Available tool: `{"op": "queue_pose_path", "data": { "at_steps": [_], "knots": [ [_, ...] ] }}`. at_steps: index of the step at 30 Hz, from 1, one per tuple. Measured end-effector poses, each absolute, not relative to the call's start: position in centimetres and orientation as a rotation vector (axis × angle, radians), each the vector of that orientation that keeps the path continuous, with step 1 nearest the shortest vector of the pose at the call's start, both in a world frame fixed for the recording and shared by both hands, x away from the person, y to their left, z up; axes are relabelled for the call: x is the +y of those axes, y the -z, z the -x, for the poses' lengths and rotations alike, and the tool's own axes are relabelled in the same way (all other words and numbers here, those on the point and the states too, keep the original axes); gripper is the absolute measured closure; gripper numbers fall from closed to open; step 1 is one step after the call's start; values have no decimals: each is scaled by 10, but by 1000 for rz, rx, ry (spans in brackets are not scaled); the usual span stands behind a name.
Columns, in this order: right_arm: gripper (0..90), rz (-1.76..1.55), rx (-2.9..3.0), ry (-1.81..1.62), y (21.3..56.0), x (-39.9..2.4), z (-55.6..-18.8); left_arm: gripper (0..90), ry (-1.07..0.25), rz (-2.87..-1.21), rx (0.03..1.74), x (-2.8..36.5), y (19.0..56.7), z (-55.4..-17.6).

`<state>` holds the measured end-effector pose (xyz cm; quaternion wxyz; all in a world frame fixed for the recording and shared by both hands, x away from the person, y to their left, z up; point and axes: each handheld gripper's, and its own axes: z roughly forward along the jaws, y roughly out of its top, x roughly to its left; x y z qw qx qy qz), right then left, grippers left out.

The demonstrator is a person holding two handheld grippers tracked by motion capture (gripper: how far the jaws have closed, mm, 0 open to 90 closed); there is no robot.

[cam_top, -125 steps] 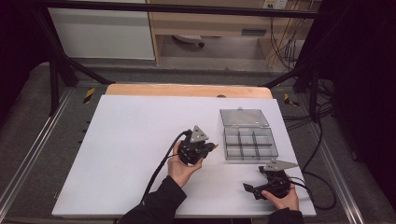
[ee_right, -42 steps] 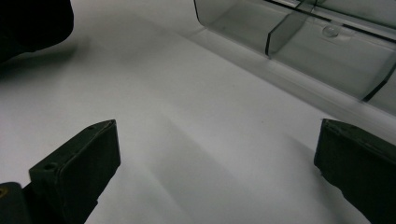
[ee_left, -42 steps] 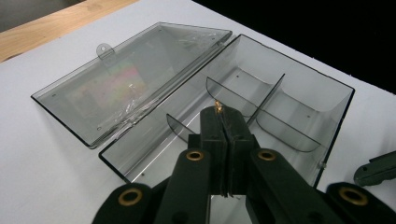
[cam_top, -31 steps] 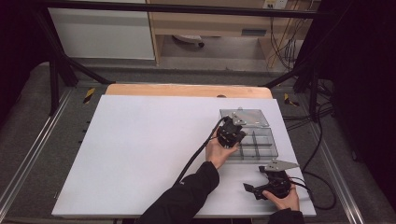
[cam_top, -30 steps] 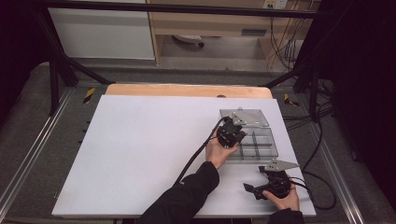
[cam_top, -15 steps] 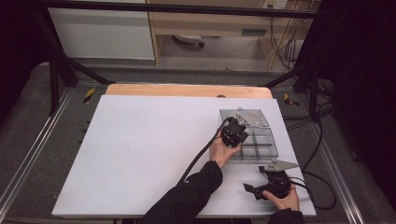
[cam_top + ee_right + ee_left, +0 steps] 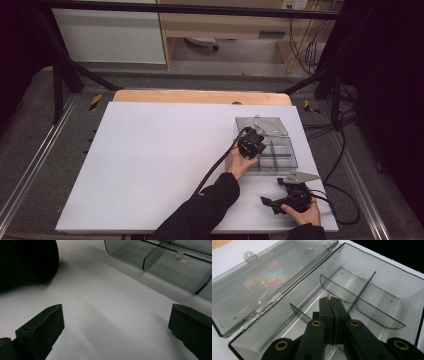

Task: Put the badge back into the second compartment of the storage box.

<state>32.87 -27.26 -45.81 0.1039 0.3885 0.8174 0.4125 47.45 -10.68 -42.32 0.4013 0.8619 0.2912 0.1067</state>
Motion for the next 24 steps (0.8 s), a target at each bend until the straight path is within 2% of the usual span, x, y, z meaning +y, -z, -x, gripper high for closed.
{"op": "queue_pose_path", "data": {
  "at_steps": [20,24],
  "knots": [
    [8,-1147,2412,-1215,458,-273,-328,878,-255,-2203,743,-110,431,-476],
    [8,-1147,2413,-1216,458,-272,-328,832,-259,-2208,743,-108,428,-475]
  ]
}}
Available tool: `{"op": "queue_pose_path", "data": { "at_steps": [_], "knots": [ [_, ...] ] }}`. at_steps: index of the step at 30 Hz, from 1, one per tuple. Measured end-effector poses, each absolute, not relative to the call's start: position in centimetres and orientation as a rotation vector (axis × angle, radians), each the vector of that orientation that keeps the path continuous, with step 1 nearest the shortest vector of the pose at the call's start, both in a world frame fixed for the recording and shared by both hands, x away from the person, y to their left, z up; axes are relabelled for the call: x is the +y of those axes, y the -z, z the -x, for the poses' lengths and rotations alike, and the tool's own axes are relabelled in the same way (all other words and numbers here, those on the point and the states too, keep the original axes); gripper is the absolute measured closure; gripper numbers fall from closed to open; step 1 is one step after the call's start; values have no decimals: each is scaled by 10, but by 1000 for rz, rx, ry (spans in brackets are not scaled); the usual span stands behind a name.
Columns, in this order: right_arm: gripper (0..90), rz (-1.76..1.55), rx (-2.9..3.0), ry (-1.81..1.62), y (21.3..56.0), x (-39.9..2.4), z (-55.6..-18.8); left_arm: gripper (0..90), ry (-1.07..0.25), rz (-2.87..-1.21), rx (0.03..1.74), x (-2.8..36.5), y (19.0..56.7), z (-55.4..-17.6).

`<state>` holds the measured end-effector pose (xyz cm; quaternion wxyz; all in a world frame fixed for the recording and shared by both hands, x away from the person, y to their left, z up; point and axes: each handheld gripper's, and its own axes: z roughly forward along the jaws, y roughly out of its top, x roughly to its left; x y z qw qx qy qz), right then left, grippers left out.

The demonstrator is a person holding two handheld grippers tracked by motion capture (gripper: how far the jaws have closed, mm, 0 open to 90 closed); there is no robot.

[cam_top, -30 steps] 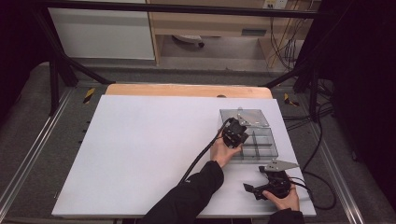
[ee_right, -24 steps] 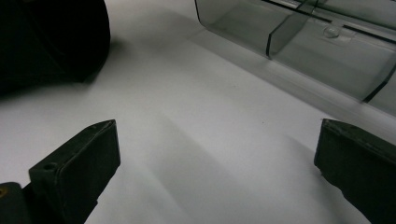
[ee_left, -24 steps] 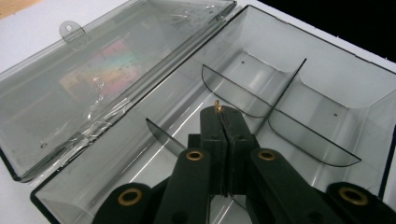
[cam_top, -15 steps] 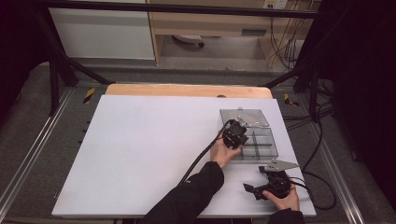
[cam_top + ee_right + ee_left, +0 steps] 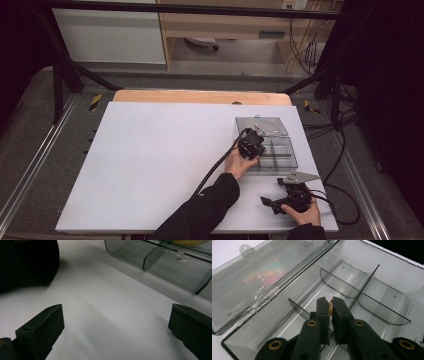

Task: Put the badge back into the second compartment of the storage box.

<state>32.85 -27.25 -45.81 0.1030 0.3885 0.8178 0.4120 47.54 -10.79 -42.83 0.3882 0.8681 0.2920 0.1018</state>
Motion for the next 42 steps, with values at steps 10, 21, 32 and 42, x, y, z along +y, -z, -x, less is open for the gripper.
{"op": "queue_pose_path", "data": {
  "at_steps": [10,21,32,42],
  "knots": [
    [8,-1138,2416,-1209,459,-272,-329,690,-272,-2213,721,-97,419,-469],
    [8,-1146,2413,-1210,459,-272,-328,525,-294,-2220,691,-67,404,-455],
    [8,-1150,2415,-1202,459,-272,-328,364,-328,-2194,702,-18,390,-439],
    [7,-1153,2416,-1197,459,-272,-328,167,-345,-2171,760,38,392,-425]
  ]
}}
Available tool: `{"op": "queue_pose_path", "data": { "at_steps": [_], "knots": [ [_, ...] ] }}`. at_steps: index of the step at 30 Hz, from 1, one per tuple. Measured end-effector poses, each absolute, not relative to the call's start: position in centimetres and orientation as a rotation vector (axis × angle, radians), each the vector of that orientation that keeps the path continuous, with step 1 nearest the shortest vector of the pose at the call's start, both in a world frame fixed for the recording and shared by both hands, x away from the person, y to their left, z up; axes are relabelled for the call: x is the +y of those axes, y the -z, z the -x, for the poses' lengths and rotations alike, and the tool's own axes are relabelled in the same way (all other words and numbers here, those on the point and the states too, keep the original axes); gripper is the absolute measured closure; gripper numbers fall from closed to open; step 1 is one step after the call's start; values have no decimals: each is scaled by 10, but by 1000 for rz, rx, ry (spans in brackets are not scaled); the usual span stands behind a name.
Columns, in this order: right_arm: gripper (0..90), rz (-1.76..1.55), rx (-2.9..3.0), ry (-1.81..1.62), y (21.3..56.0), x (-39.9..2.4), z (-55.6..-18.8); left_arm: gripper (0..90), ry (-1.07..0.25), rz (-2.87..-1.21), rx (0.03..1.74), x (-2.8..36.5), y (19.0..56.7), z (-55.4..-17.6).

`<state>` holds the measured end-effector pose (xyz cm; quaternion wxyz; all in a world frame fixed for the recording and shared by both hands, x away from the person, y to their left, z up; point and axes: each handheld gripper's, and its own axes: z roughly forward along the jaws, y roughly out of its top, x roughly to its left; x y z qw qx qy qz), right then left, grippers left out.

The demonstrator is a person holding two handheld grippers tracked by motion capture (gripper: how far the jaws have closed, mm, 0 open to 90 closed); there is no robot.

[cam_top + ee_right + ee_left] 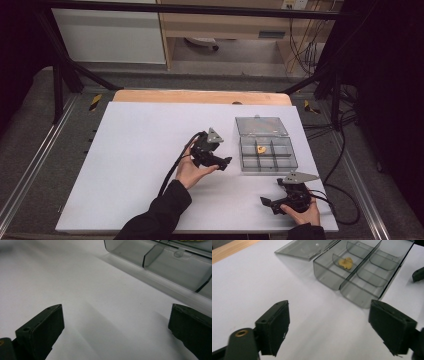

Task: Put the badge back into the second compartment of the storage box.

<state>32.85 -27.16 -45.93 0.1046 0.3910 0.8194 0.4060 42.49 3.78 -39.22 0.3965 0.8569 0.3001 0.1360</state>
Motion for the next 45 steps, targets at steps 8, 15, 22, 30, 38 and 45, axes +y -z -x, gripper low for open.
{"op": "queue_pose_path", "data": {
  "at_steps": [8,15,22,30,38,45],
  "knots": [
    [8,-1155,2416,-1193,460,-271,-329,75,-396,-2188,805,79,402,-409],
    [7,-1158,2416,-1192,460,-271,-329,59,-434,-2191,871,118,414,-394],
    [7,-1159,2413,-1192,460,-271,-329,54,-435,-2174,933,161,428,-378],
    [7,-1165,2410,-1186,460,-271,-329,57,-449,-2134,993,207,436,-359],
    [7,-1162,2412,-1170,459,-272,-329,60,-458,-2123,1026,241,446,-344],
    [7,-1159,2408,-1171,459,-273,-329,63,-459,-2136,1016,254,452,-338]
  ]
}}
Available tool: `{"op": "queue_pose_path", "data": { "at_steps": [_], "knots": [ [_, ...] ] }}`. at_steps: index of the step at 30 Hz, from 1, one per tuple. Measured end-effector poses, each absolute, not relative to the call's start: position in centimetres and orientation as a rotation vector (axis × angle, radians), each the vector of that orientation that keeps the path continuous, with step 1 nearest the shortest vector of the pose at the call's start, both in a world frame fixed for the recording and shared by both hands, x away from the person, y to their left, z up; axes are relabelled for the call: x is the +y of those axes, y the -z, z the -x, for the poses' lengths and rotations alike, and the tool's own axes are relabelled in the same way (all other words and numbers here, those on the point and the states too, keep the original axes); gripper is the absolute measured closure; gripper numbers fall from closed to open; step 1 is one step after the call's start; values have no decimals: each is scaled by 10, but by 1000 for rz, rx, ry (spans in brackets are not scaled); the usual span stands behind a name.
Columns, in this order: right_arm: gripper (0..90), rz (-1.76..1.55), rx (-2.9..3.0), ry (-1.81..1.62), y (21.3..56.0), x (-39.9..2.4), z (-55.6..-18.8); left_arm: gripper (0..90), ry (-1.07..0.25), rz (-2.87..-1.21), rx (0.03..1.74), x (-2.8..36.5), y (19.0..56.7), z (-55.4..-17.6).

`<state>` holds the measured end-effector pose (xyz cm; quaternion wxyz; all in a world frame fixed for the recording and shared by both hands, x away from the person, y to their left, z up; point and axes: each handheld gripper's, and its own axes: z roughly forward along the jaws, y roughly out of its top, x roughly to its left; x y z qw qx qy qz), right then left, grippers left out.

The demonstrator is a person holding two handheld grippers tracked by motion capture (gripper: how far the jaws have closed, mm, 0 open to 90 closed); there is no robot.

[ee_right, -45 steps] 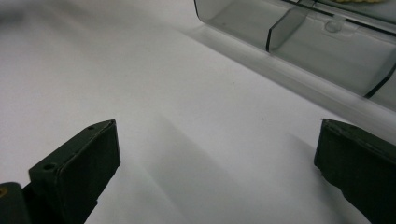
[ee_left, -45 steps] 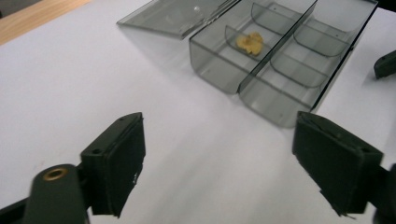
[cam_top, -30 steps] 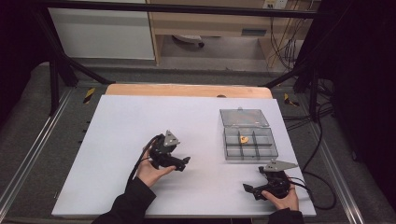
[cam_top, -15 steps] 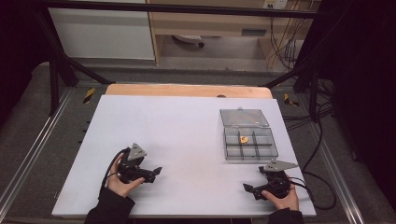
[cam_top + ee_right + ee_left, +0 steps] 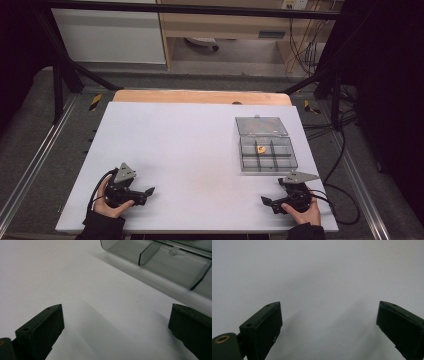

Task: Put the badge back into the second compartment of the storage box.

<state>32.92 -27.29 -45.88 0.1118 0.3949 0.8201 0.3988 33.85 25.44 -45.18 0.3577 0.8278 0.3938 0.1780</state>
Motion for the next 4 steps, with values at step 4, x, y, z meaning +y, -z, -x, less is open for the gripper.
{"op": "queue_pose_path", "data": {
  "at_steps": [4],
  "knots": [
    [7,-1165,2405,-1168,458,-273,-329,55,-457,-2159,1001,254,454,-339]
  ]
}}
